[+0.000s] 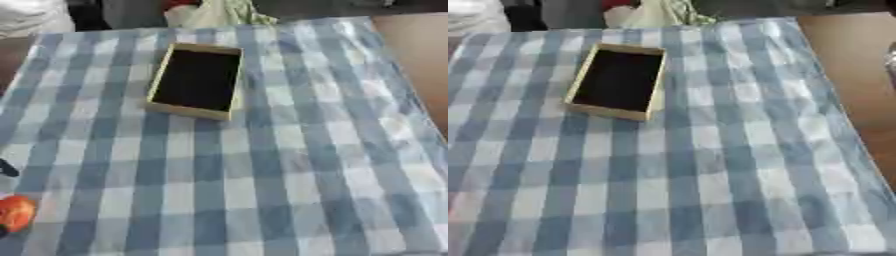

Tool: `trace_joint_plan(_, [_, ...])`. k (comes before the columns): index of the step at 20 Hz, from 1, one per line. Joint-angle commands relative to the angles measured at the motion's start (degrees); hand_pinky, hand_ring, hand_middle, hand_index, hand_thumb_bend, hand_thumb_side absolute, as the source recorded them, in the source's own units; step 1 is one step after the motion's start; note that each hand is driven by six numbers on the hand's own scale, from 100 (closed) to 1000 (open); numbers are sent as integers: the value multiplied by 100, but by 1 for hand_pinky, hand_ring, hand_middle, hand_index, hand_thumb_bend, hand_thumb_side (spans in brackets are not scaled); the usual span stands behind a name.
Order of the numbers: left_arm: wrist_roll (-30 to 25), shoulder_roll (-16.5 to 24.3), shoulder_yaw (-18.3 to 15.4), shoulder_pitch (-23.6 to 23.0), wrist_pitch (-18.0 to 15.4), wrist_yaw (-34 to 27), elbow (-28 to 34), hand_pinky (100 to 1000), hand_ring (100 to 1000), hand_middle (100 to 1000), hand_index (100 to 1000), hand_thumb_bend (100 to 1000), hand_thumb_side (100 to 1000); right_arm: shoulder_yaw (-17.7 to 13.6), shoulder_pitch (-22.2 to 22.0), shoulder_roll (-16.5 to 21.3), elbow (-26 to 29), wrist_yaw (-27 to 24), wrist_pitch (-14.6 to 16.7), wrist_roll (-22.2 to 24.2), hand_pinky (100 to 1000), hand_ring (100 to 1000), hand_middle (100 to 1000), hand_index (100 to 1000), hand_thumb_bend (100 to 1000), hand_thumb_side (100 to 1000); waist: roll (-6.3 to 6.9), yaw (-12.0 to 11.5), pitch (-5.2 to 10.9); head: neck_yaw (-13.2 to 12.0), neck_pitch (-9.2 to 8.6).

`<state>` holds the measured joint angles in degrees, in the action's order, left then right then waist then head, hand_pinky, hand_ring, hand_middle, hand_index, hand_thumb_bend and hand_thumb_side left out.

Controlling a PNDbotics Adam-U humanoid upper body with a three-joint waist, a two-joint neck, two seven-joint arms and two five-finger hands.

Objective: Pick up objects on the table and place them in the box.

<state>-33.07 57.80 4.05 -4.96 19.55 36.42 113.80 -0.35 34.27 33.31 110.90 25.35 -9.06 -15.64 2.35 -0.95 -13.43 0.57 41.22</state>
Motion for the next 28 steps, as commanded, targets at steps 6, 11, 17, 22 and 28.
trace_joint_plan(6, [-74, 79, -52, 86, 30, 75, 79, 912, 952, 893, 891, 466, 104, -67, 65, 161, 37, 11, 8, -3, 720, 711, 742, 811, 194, 921, -2, 10, 99, -382, 43])
trace_joint_plan(11, [-132, 76, 7, 90, 43, 161, 79, 908, 949, 890, 886, 445, 100, -67, 63, 151, 36, 2, 9, -6, 720, 711, 742, 811, 194, 923, -3, 21, 96, -361, 20])
trace_joint_plan(17, [-217, 83, 145, 151, 98, 219, 79, 893, 937, 886, 874, 308, 100, -60, 79, 136, 38, -9, 16, -1, 720, 711, 742, 810, 192, 926, -8, 59, 88, -314, 3])
trace_joint_plan(22, [-257, 64, 175, 144, 156, 182, 79, 895, 936, 885, 883, 358, 100, -63, 74, 149, 33, -17, 13, -9, 720, 711, 741, 809, 191, 926, -5, 63, 75, -270, 14])
trace_joint_plan(28, [-268, 104, 7, 22, 115, 95, 79, 916, 959, 906, 899, 439, 100, -75, 46, 188, 24, -4, 10, -16, 720, 712, 741, 809, 191, 927, 0, 7, 99, -201, 33])
